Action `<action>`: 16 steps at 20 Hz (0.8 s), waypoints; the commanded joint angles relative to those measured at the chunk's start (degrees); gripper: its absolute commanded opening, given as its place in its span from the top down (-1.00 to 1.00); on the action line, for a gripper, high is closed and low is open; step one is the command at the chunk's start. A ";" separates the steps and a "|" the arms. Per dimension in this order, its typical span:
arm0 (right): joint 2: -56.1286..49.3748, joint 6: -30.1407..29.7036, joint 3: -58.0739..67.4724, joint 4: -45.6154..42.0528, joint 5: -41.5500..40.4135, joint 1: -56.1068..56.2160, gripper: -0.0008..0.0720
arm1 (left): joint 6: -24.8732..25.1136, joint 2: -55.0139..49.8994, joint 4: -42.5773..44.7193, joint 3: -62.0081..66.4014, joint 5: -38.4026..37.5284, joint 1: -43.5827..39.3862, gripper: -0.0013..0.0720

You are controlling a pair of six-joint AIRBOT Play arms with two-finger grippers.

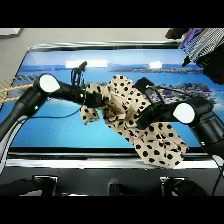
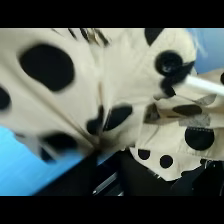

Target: Fold the clothes and pants, and hang the long-sleeved shirts on hangers.

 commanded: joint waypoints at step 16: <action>0.15 -31.91 0.15 4.11 2.75 1.84 0.91 | 41.64 11.04 11.87 -2.67 -16.81 14.47 -0.85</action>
